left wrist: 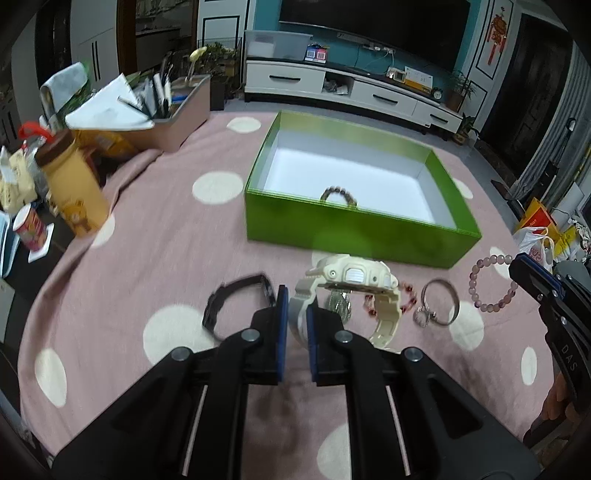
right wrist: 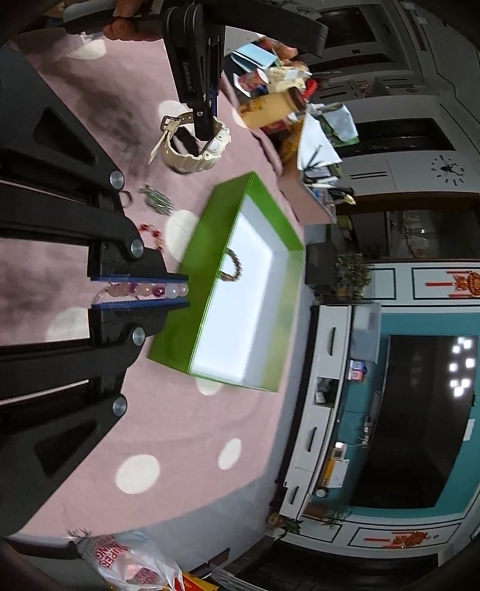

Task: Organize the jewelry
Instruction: 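Carry watch and pink bracelet into the green box and release both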

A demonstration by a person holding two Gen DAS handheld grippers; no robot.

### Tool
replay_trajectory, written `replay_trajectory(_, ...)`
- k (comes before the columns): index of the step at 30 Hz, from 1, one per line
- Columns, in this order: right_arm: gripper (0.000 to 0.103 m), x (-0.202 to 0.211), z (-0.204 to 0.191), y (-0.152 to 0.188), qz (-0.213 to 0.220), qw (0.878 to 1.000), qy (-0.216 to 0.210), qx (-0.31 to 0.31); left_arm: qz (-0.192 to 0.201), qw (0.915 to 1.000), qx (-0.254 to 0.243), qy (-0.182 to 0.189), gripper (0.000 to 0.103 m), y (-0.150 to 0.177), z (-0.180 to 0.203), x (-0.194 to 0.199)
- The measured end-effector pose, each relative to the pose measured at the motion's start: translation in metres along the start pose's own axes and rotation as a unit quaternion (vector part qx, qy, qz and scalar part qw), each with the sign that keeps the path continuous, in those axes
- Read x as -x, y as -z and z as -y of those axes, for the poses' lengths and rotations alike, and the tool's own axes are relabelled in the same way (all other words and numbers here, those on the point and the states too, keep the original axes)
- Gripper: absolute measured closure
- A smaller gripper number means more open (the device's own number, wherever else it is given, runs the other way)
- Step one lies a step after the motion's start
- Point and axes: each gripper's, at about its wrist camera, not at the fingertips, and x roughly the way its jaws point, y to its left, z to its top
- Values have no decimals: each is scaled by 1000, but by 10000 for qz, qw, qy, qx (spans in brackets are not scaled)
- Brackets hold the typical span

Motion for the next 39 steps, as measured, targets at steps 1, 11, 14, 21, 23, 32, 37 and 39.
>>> replay_trajectory(1, 96, 0, 2, -3, 38, 10000, 18, 1, 29, 10000, -27, -3, 94, -6, 2, 0)
replay_trajectory(11, 96, -23, 25, -38, 324, 9994, 122, -41, 193, 9996, -166, -86, 94, -72, 17, -21)
replay_trajectory(14, 96, -38, 29, -46, 309, 9994, 154, -48, 187, 9995, -176, -171, 94, -90, 21, -35)
replay_trajectory(21, 96, -73, 34, -57, 216, 9996, 160, -67, 62, 9991, -169, -384, 94, -117, 20, -70)
replay_trajectory(23, 96, -81, 36, -58, 164, 9997, 147, -92, 13, 9989, -179, -440, 94, -120, 20, -79)
replay_trajectory(32, 96, -116, 41, -54, -185, 9996, 85, -218, -248, 9979, -268, -529, 94, -118, 27, -112)
replay_trajectory(37, 96, -129, 42, -50, -347, 9991, 142, -201, -345, 9975, -326, -526, 94, -114, 32, -124)
replay_trajectory(39, 96, -132, 43, -49, -379, 9990, 147, -203, -364, 9974, -332, -525, 94, -114, 33, -126)
